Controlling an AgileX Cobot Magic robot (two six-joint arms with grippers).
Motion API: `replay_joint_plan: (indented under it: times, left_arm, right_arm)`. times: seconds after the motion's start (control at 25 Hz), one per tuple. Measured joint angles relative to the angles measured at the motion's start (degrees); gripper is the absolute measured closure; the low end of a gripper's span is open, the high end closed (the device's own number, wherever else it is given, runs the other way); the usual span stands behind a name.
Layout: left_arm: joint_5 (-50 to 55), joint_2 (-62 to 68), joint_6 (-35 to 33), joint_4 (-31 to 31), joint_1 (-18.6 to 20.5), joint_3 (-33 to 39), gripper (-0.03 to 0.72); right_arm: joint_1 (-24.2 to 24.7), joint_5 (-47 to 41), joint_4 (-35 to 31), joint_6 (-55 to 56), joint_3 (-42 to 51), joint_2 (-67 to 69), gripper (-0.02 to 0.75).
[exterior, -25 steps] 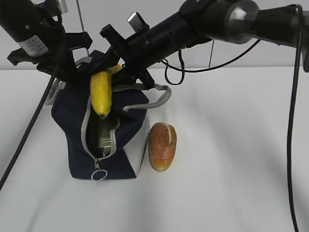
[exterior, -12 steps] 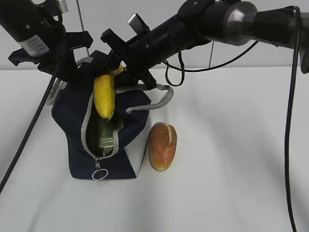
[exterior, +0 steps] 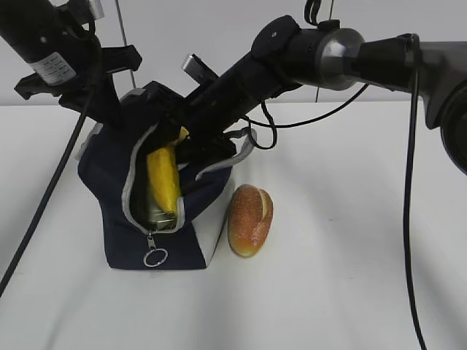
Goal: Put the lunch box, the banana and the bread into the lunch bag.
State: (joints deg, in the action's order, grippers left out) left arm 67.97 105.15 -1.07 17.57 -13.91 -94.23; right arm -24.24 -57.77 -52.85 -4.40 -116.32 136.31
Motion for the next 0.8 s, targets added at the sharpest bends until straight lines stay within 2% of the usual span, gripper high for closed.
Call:
replay_joint_plan:
  times: [0.2, 0.48, 0.56, 0.64, 0.72, 0.8]
  left_arm:
    - [0.00, 0.00, 0.00, 0.36, 0.00, 0.00, 0.688]
    - [0.13, 0.00, 0.00, 1.53, 0.00, 0.00, 0.688]
    - [0.13, 0.00, 0.00, 1.53, 0.00, 0.00, 0.688]
    - [0.18, 0.00, 0.00, 1.53, 0.00, 0.00, 0.688]
    - [0.48, 0.00, 0.00, 1.48, 0.06, 0.00, 0.688]
    - [0.67, 0.00, 0.00, 1.42, 0.06, 0.00, 0.688]
  right_arm:
    - [-0.22, -0.12, 0.69, 0.24, 0.00, 0.00, 0.451]
    - [-0.22, 0.07, -13.08, -5.23, 0.00, 0.31, 0.440]
    - [-0.22, -0.08, -14.09, -5.80, 0.00, 0.43, 0.415]
    - [-0.22, -0.54, -14.59, -7.07, 0.00, 0.57, 0.312]
    - [-0.11, -1.17, -14.32, -7.75, 0.13, 0.82, 0.164]
    - [0.11, -2.04, -14.32, -8.01, 0.23, 0.95, 0.125]
